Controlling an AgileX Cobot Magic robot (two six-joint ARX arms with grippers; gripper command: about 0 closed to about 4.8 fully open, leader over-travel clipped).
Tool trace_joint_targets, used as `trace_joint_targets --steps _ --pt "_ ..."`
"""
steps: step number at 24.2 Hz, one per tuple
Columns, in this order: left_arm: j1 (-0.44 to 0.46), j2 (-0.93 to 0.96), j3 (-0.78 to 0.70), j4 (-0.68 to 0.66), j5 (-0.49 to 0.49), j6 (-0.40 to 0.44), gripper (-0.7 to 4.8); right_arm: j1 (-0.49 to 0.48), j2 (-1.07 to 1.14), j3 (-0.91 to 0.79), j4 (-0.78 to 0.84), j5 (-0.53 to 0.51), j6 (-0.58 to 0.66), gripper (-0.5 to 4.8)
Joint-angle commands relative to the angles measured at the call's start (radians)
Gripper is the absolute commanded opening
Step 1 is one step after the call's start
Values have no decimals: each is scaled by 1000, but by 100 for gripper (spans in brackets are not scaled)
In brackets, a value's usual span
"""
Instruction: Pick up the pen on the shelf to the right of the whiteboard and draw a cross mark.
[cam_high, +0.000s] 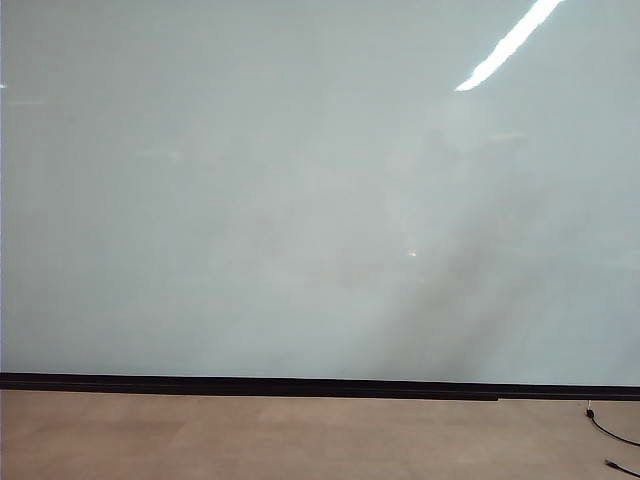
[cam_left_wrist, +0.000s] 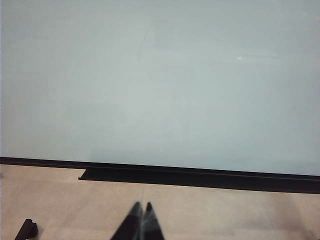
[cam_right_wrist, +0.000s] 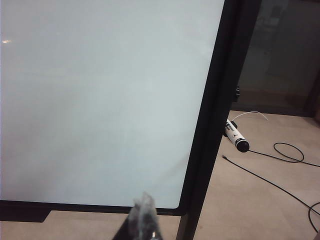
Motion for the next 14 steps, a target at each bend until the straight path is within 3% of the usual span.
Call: trace_joint_targets --steps 1,14 --pt "0 0 3 6 4 5 -4 0 0 5 13 2 3 -9" --pt "0 0 3 6 4 4 -5 0 0 5 87 1 2 -9"
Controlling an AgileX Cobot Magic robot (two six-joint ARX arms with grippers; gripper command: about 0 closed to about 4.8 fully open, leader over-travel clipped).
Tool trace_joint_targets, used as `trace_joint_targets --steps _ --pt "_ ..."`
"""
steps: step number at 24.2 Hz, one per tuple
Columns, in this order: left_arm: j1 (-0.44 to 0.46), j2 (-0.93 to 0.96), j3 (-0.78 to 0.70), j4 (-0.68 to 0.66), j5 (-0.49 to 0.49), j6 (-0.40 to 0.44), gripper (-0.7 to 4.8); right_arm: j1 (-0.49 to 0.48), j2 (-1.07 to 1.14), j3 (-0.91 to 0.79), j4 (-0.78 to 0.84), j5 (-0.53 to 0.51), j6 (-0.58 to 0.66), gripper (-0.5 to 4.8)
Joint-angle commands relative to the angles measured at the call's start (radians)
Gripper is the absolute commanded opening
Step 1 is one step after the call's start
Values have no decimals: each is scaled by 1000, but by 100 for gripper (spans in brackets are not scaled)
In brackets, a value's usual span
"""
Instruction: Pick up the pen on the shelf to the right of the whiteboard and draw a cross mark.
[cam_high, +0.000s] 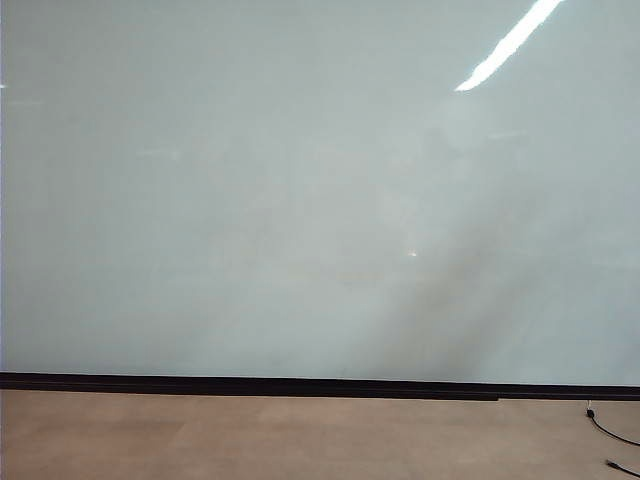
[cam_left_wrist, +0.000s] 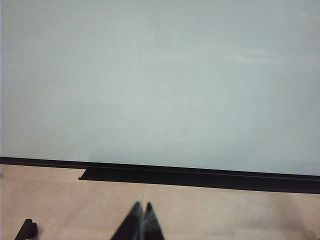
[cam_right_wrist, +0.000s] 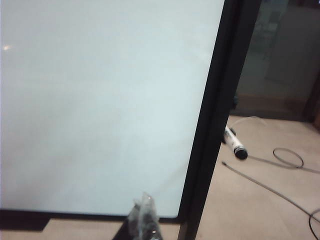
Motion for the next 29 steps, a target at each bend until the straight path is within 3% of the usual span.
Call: trace_joint_targets --steps 1,13,19,21,24,29 --pt "0 0 3 7 4 5 -4 0 0 5 71 4 2 -9" --pt "0 0 3 7 4 4 -5 -1 0 5 50 262 3 -9" --pt "0 0 3 6 4 4 -5 -1 0 5 48 290 4 -5" --pt "0 0 3 6 3 5 -4 -1 0 5 48 293 -7 26" --pt "0 0 3 7 3 5 -4 -2 21 5 61 324 -11 247" --pt "0 0 3 7 3 4 -5 -4 70 6 102 355 -15 340"
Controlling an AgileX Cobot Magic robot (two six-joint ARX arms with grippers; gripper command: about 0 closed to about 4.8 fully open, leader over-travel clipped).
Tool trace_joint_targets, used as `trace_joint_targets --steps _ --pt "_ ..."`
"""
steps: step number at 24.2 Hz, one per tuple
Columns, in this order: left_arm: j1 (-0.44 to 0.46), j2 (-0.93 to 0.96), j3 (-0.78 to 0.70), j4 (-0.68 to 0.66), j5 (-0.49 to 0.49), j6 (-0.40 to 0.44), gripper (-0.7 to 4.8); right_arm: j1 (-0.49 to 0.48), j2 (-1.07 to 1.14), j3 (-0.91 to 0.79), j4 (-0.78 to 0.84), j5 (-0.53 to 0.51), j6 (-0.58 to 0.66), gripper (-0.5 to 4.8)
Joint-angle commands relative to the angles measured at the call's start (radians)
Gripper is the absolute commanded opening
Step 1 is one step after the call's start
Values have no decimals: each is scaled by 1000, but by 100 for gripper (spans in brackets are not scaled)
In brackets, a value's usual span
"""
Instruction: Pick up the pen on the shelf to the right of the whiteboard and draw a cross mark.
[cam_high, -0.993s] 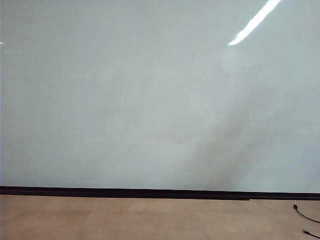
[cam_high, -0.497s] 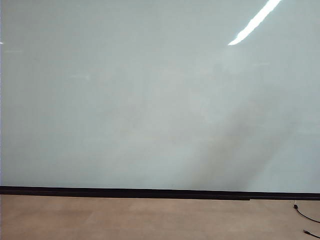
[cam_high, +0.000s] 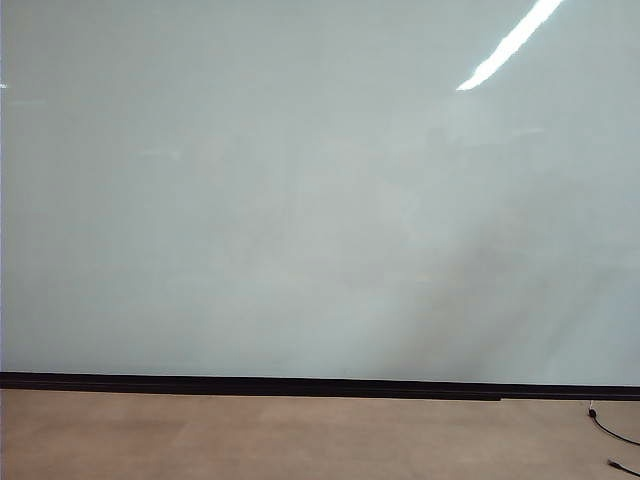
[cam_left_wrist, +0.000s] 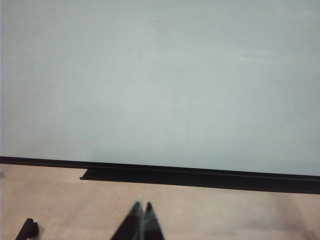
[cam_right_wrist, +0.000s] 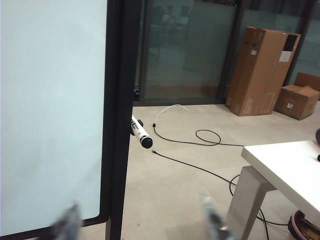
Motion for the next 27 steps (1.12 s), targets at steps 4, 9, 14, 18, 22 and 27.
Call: trace_joint_targets --steps 4,9,14,18,22,27 --pt "0 0 3 6 4 5 -4 -18 93 7 90 19 -2 382" --pt "0 0 3 6 3 4 -4 -63 217 31 147 -34 1 382" --pt "0 0 3 6 4 4 -4 -142 382 31 346 -137 -59 377" --pt "0 0 3 7 4 4 -4 -299 605 31 594 -329 24 377" --pt "0 0 3 6 3 5 -4 -433 1002 98 930 -557 123 377" --pt "0 0 3 6 3 5 -4 -436 1246 192 1135 -674 128 377"
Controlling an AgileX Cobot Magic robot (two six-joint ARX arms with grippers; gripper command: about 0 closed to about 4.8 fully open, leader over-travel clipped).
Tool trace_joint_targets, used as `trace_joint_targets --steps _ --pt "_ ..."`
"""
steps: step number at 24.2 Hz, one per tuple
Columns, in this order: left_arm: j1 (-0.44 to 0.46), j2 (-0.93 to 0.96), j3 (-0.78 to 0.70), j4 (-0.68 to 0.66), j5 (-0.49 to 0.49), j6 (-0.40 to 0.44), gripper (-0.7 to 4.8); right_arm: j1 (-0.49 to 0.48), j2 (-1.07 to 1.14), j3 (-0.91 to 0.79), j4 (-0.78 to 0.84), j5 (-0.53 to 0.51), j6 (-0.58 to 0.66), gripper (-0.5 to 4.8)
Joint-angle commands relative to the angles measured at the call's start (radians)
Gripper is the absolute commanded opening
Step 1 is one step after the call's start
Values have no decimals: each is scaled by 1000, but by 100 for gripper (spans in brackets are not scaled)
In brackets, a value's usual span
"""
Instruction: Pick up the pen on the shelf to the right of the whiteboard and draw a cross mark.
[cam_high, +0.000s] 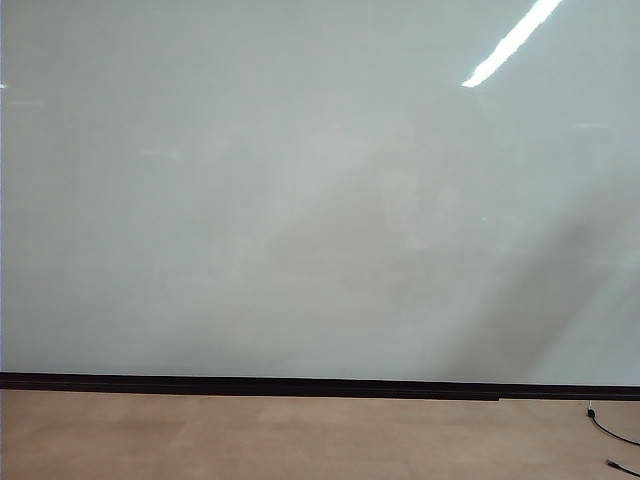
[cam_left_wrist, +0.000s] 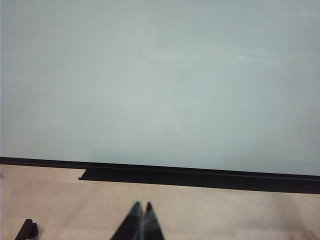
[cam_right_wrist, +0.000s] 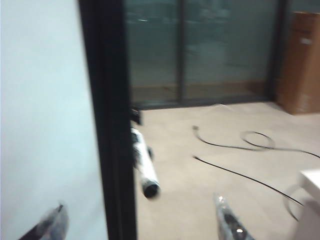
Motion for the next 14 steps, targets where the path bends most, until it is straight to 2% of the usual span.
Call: trace_joint_targets --steps 1,3,7,12,14 --pt "0 1 3 7 3 4 -4 0 131 50 183 -62 21 377" --pt "0 1 3 7 4 4 -4 0 198 73 243 -61 33 377" --pt "0 1 3 7 2 5 -4 -2 298 132 256 -91 37 378" --pt "0 1 3 7 3 4 -5 -42 441 234 278 -226 33 378" --pt "0 1 3 7 3 4 -4 -47 498 276 293 -245 33 377"
